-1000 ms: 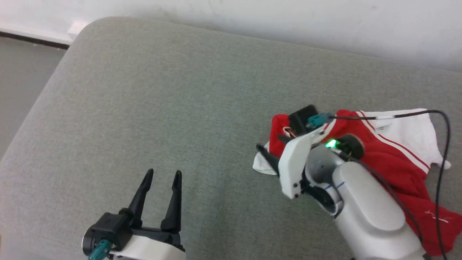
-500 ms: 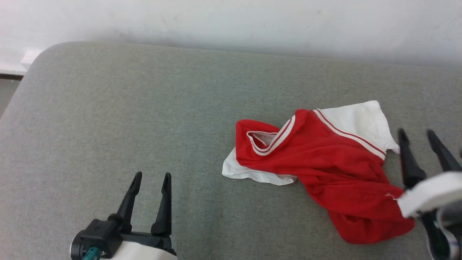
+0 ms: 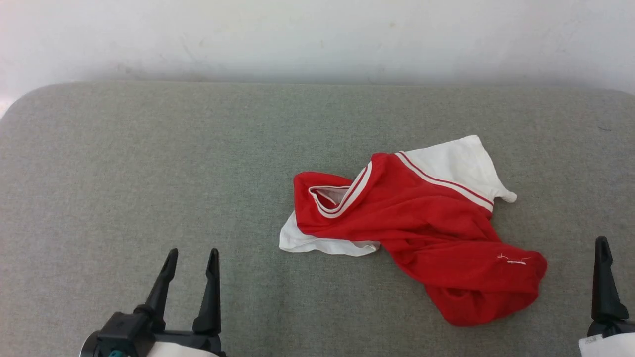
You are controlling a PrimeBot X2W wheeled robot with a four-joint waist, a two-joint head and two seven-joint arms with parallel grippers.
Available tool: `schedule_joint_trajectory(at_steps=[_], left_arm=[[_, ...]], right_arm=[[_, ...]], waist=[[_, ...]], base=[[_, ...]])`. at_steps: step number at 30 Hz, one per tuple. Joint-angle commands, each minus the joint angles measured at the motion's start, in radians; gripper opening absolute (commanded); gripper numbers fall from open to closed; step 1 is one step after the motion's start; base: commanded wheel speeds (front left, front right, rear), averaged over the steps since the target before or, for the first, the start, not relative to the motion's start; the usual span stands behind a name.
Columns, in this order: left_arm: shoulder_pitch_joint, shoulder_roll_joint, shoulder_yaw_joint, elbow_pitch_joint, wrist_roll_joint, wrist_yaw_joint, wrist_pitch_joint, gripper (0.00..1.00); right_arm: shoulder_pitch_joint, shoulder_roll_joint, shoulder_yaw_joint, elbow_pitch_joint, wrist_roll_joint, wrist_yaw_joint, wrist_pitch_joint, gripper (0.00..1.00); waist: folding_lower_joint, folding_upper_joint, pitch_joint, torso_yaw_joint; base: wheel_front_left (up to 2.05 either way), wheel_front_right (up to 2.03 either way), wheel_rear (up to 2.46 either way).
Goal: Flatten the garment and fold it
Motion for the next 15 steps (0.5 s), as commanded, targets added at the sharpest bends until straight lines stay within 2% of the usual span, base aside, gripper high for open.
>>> schedule_joint_trajectory(at_steps=[1, 7, 10, 15], left_arm=[[0.005, 0.008, 0.005, -0.008, 0.005, 0.008, 0.004, 1.0], [-0.047, 0.033, -0.016, -0.009, 0.037, 0.009, 0.052, 1.0], [-0.11, 0.047, -0.052, 0.029, 0.05, -0.008, 0.144, 1.0], [-0.251, 0.057, -0.135, 0.135, 0.06, -0.068, 0.33, 1.0]], right_arm=[[-0.002, 0.001, -0.001, 0.003, 0.005, -0.001, -0.015, 1.0], [-0.017, 0.001, -0.005, 0.005, -0.002, -0.001, -0.032, 1.0], [-0.016, 0.001, -0.011, 0.005, -0.003, -0.001, -0.026, 1.0], [-0.023, 0.001, 0.0, 0.004, -0.004, -0.001, -0.017, 1.0]], waist=[[0.0, 0.0, -0.001, -0.005], [0.0, 0.0, -0.005, -0.005], [0.0, 0.0, -0.002, 0.004], [0.0, 0.0, 0.016, 0.011]], base=[[0.0, 0.0, 0.0], [0.0, 0.0, 0.0], [0.0, 0.0, 0.0], [0.0, 0.0, 0.0]])
